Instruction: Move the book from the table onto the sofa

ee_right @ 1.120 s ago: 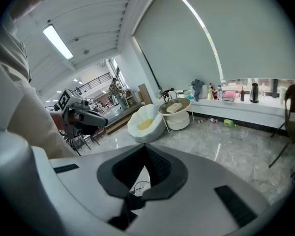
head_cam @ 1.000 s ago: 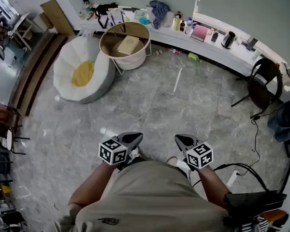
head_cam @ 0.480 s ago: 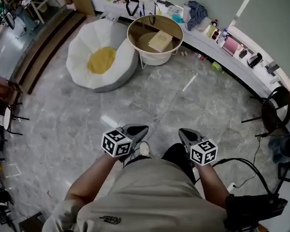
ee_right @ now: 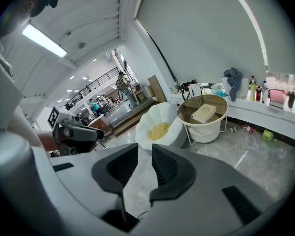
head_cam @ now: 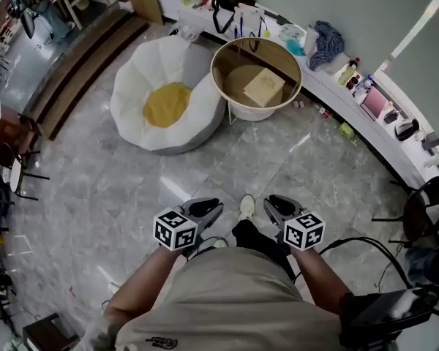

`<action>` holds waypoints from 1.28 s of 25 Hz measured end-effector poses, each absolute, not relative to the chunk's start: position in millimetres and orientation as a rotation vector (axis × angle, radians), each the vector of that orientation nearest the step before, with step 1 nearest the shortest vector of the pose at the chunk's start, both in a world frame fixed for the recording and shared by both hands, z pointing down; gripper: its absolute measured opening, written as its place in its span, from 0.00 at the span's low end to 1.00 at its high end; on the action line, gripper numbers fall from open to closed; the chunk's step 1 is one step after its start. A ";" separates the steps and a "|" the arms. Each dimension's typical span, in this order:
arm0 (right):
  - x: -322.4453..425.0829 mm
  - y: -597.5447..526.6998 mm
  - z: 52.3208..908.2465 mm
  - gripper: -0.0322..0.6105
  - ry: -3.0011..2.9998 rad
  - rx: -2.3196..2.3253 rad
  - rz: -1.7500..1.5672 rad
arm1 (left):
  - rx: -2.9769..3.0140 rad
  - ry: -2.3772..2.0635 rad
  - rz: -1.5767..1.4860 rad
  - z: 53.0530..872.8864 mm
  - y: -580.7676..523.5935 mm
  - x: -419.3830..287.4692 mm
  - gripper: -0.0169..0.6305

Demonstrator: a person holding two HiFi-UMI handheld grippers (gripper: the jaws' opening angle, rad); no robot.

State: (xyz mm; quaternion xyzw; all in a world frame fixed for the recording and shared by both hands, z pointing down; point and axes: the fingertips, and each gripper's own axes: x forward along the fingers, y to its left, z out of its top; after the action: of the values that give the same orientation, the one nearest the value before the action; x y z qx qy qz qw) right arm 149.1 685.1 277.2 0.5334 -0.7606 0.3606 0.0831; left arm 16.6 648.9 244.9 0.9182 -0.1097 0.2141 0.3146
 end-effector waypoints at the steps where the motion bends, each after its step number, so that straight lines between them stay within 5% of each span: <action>1: 156.1 663.9 276.7 0.21 -2.286 1.569 1.068 | 2.412 -0.314 0.569 243.9 633.0 21.4 0.14; 16: 259.1 476.7 309.0 0.23 -2.203 1.638 1.189 | 2.418 -0.307 0.602 246.3 423.5 107.3 0.16; 32: 314.2 314.6 409.6 0.25 -1.770 2.071 1.582 | 2.303 0.041 0.880 353.3 203.3 162.8 0.19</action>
State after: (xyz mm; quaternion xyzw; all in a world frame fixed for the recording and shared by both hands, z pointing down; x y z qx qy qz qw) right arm 314.2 314.6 409.6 0.6574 -0.5617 0.5023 -0.0042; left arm 162.8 203.3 353.3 0.8812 0.0157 0.3368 0.3313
